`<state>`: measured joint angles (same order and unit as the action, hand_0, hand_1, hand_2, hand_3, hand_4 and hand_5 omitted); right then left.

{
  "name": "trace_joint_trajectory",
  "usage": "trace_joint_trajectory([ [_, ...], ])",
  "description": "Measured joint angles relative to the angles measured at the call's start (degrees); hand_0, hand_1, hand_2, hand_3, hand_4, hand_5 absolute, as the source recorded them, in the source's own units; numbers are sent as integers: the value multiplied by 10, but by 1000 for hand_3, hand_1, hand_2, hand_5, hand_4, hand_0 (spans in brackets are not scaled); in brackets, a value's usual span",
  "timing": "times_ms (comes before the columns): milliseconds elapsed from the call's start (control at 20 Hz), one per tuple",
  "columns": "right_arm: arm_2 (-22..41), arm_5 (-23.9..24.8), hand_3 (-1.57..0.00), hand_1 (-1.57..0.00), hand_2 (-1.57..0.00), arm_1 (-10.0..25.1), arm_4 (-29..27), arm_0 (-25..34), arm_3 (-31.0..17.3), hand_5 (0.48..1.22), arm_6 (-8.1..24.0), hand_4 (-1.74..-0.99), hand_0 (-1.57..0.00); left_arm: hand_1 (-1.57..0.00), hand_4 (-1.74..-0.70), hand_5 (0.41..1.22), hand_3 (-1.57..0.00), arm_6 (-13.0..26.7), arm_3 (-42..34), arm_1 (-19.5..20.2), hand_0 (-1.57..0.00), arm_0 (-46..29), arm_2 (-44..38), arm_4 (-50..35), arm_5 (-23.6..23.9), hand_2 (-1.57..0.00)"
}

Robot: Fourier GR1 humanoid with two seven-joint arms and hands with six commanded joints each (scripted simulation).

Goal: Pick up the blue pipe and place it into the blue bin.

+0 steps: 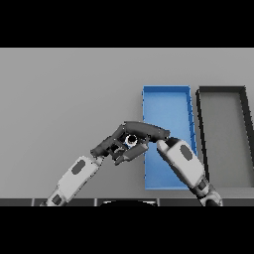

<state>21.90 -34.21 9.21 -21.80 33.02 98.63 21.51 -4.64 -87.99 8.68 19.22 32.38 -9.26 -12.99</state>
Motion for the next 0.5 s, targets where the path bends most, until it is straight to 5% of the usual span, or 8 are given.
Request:
trace_joint_trajectory([
  [150,2,-3,-1415,-1456,-1456,0,41,-10,3,1052,-48,-1459,-1454,-1453,-1724,1215,-591,7,-4,4,-1458,-2,0,3,1,-1449],
  [350,0,-3,-1507,-1524,-1524,-9,50,-16,12,1152,-45,-1473,-1523,-1356,-1734,1219,-505,3,6,7,-1499,18,4,17,11,-1521],
  [450,-2,-12,-1530,-1541,-1541,-14,30,-20,11,1177,-23,-1477,-1540,-1190,-1544,1219,-518,-11,11,11,-1407,18,11,22,2,-1242],
  [500,-1,-7,-1538,-1547,-1547,-23,38,-20,10,1186,-27,-1478,-1546,-1003,-1437,1220,-416,-8,11,14,-1224,20,10,25,-2,-1024],
])
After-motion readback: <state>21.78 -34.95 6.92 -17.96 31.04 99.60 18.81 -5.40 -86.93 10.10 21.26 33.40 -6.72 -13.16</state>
